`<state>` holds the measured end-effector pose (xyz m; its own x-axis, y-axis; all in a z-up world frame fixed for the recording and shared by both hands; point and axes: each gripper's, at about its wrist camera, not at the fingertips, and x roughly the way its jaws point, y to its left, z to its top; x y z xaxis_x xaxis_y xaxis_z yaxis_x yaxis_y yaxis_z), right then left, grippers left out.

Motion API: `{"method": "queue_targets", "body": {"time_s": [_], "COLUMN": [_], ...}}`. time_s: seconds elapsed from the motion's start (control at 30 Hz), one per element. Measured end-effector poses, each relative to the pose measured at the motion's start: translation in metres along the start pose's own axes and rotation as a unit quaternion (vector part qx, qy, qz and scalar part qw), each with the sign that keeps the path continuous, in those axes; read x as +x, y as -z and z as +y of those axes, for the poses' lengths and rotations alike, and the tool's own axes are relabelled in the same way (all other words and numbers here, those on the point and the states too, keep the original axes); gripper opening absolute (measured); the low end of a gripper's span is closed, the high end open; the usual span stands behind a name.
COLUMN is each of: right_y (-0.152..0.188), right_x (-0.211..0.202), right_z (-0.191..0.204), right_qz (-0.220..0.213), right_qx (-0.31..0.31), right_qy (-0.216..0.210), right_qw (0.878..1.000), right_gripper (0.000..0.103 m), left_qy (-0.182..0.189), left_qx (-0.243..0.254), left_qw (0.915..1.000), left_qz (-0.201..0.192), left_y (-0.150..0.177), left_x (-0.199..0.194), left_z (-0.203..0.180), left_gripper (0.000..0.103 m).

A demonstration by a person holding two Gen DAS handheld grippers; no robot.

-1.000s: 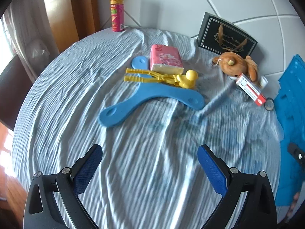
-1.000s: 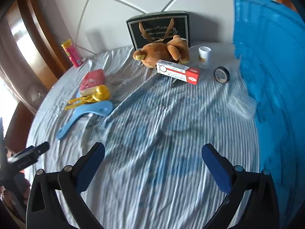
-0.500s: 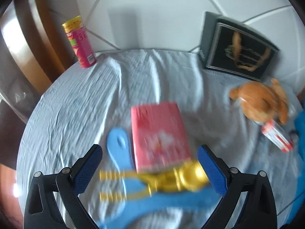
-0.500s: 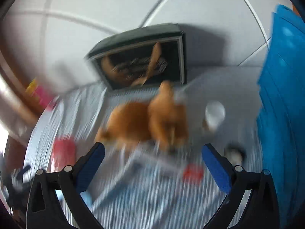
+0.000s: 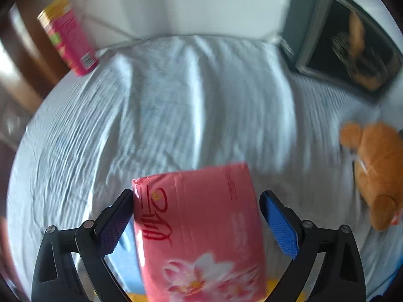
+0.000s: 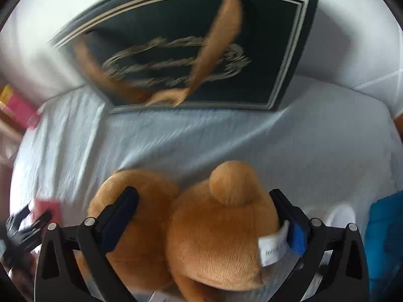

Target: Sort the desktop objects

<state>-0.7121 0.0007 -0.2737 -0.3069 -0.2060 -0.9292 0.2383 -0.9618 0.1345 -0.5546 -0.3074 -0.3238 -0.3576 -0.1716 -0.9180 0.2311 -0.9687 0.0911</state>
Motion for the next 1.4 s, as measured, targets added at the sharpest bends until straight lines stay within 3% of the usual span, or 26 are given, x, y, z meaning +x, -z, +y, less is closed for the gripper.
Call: {"method": "queue_targets", "body": {"time_s": [0.13, 0.2, 0.3, 0.37, 0.43, 0.5, 0.6, 0.73, 0.87, 0.9, 0.93, 1.03, 1.1, 1.17, 1.27, 1.33, 1.4], "right_y": [0.064, 0.110, 0.168, 0.189, 0.179, 0.147, 0.098, 0.039, 0.021, 0.025, 0.030, 0.058, 0.087, 0.120, 0.159, 0.168, 0.158], "right_x": [-0.036, -0.052, -0.059, -0.066, -0.085, -0.090, -0.097, -0.046, 0.006, 0.013, 0.019, 0.016, 0.004, -0.009, -0.019, -0.029, -0.037], "right_z": [0.015, 0.018, 0.010, 0.004, -0.011, -0.034, -0.069, -0.112, -0.139, -0.138, -0.136, -0.102, -0.078, -0.059, -0.018, 0.000, -0.007], "right_qz": [0.040, 0.054, 0.078, 0.074, 0.024, -0.024, -0.092, -0.082, -0.059, -0.047, -0.036, -0.027, -0.028, -0.001, 0.029, 0.007, -0.045], "right_qx": [-0.058, -0.072, -0.046, -0.046, -0.034, -0.005, 0.037, 0.065, 0.078, 0.081, 0.080, 0.019, -0.012, -0.009, -0.077, -0.109, -0.115], "right_qy": [-0.017, -0.049, -0.122, -0.097, -0.051, 0.005, 0.085, 0.142, 0.161, 0.149, 0.137, 0.093, 0.097, 0.033, -0.019, 0.026, 0.125], "right_qw": [0.997, 0.995, 0.988, 0.991, 0.998, 1.000, 0.991, 0.984, 0.982, 0.984, 0.987, 0.995, 0.995, 0.999, 0.996, 0.994, 0.984], "right_gripper": [0.103, 0.103, 0.103, 0.103, 0.103, 0.103, 0.103, 0.103, 0.100, 0.086, 0.045, 0.046, 0.046, 0.046, 0.046, 0.047, 0.053], "left_qy": [0.027, 0.043, 0.071, 0.087, 0.081, 0.066, 0.060, 0.041, 0.039, 0.042, 0.044, 0.045, 0.045, 0.047, 0.050, 0.060, 0.067], "left_qx": [0.066, 0.088, 0.109, 0.115, 0.111, 0.101, 0.091, 0.091, 0.104, 0.106, 0.106, 0.104, 0.102, 0.102, 0.098, 0.089, 0.081], "left_qw": [0.9972, 0.9948, 0.9907, 0.9887, 0.9903, 0.9927, 0.9940, 0.9950, 0.9937, 0.9934, 0.9932, 0.9935, 0.9937, 0.9936, 0.9939, 0.9942, 0.9945], "left_qz": [0.025, 0.029, 0.039, 0.041, 0.021, 0.004, 0.010, 0.003, -0.016, -0.017, -0.015, -0.009, -0.005, -0.002, -0.002, -0.005, -0.007], "left_y": [0.049, 0.074, 0.106, 0.116, 0.110, 0.100, 0.092, 0.098, 0.103, 0.104, 0.105, 0.107, 0.108, 0.111, 0.113, 0.113, 0.113], "left_x": [-0.023, -0.037, -0.057, -0.067, -0.071, -0.071, -0.058, -0.047, -0.051, -0.051, -0.052, -0.054, -0.055, -0.059, -0.065, -0.069, -0.072], "left_z": [-0.011, -0.015, -0.021, -0.025, -0.030, -0.037, -0.048, -0.056, -0.059, -0.057, -0.056, -0.047, -0.039, -0.031, -0.019, -0.014, -0.012], "left_gripper": [0.096, 0.095, 0.094, 0.094, 0.095, 0.095, 0.096, 0.096, 0.091, 0.090, 0.090, 0.089, 0.089, 0.089, 0.089, 0.089, 0.090]}}
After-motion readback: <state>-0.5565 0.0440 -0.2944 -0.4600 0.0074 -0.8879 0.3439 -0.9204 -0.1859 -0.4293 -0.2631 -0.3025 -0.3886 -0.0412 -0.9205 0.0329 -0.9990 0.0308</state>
